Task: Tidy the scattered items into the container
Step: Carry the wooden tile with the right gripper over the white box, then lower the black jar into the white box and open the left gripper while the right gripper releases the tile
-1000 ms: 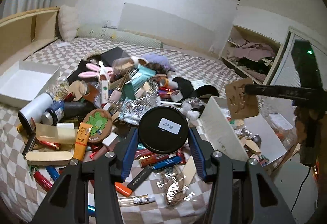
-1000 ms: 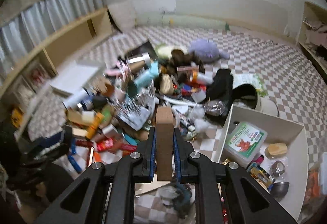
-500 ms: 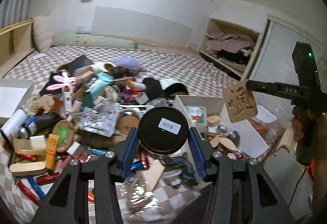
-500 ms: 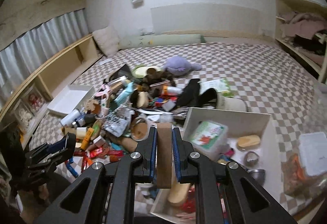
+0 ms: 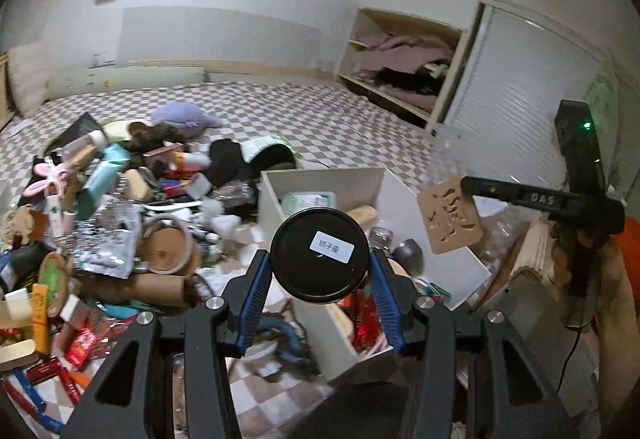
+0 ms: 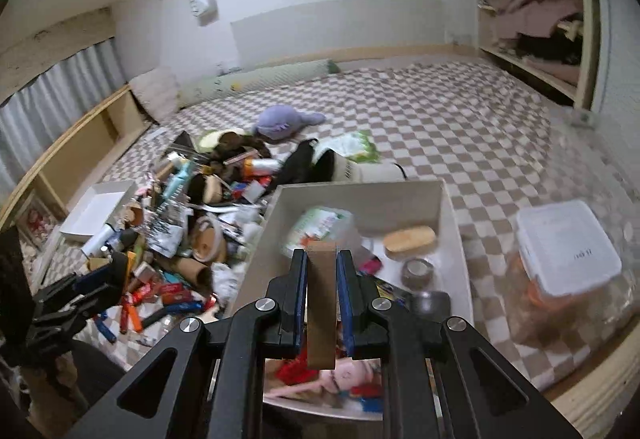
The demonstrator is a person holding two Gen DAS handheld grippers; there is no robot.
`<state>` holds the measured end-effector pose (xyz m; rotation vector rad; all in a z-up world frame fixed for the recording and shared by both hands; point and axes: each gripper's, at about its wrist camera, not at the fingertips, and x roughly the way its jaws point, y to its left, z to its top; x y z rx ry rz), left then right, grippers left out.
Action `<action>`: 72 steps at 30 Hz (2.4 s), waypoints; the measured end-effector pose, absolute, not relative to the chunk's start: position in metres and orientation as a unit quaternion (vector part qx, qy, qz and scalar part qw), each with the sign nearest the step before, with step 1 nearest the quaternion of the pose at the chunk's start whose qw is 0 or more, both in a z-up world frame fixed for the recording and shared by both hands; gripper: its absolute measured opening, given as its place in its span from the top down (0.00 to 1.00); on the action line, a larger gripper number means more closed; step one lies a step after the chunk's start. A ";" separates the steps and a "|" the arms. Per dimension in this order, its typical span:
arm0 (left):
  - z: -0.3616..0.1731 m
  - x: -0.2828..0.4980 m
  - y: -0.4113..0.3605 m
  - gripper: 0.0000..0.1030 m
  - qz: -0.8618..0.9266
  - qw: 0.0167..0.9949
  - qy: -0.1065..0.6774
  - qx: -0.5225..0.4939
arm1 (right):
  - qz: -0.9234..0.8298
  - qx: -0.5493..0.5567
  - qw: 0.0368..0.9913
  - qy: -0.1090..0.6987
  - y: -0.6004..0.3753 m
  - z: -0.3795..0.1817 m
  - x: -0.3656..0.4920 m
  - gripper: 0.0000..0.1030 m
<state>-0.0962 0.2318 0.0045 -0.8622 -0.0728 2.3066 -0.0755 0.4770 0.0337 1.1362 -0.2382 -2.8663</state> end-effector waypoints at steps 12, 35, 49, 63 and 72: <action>-0.015 -0.101 0.279 0.52 0.866 0.351 -0.004 -0.357 | -0.908 0.411 -0.046 -0.065 0.520 -0.019 -0.075 0.85; -0.059 -0.120 0.335 0.52 0.837 0.358 0.040 -0.413 | -0.900 0.432 0.000 -0.061 0.499 -0.052 -0.072 0.85; -0.081 -0.118 0.354 0.38 0.827 0.354 0.069 -0.430 | -0.895 0.438 0.011 -0.084 0.498 -0.070 -0.062 0.85; -0.067 -0.111 0.330 0.25 0.851 0.326 0.041 -0.410 | -0.900 0.424 0.007 -0.103 0.494 -0.068 -0.053 0.85; -0.052 -0.105 0.286 0.12 0.886 0.275 0.010 -0.373 | -0.897 0.428 -0.009 -0.109 0.488 -0.067 -0.052 0.49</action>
